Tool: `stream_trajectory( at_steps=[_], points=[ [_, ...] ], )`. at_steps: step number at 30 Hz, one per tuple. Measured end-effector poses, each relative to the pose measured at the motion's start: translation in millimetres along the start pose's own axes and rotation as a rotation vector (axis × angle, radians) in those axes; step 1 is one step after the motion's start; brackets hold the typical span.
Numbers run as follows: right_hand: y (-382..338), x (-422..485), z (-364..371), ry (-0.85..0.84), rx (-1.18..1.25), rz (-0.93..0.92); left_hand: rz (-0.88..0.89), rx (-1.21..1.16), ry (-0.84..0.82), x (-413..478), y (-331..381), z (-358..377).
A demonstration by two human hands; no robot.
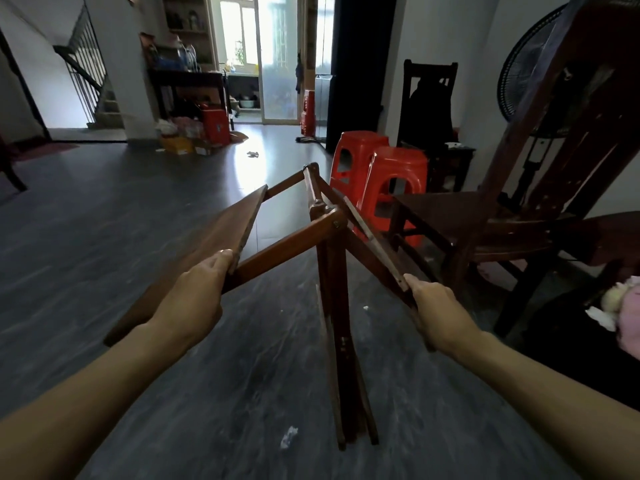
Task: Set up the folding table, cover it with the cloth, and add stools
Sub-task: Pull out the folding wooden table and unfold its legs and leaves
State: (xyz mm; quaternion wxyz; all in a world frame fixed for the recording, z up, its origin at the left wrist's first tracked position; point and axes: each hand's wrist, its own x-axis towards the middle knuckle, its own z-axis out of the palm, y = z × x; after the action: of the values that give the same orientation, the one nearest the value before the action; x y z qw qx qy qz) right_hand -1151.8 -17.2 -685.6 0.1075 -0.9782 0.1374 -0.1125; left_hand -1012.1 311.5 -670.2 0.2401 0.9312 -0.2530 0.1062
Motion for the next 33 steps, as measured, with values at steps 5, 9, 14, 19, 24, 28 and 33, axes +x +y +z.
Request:
stream_trajectory(
  at_steps=[5, 9, 14, 19, 24, 28, 33],
  points=[
    [-10, -15, -10, -0.010, -0.034, -0.007, 0.013, 0.054, -0.031, -13, -15, -15],
    [-20, -24, -14, -0.036, -0.045, -0.005, 0.036, 0.082, -0.035, -21, -20, -25],
    [-34, -27, -11, -0.060, -0.111, -0.002, 0.078, 0.143, -0.025, -27, -32, -43],
    [-46, -25, -12, -0.055, -0.161, -0.067, 0.094, 0.240, -0.020, -32, -50, -65],
    [-51, -26, -18, -0.060, -0.182, -0.072, 0.100, 0.247, -0.018, -39, -50, -76],
    [-43, -33, -16, -0.060, -0.132, -0.052, 0.112, 0.212, -0.026, -39, -40, -70],
    [-27, -43, -11, -0.010, -0.042, -0.012, 0.161, 0.136, -0.053, -24, -20, -54]
  ],
)
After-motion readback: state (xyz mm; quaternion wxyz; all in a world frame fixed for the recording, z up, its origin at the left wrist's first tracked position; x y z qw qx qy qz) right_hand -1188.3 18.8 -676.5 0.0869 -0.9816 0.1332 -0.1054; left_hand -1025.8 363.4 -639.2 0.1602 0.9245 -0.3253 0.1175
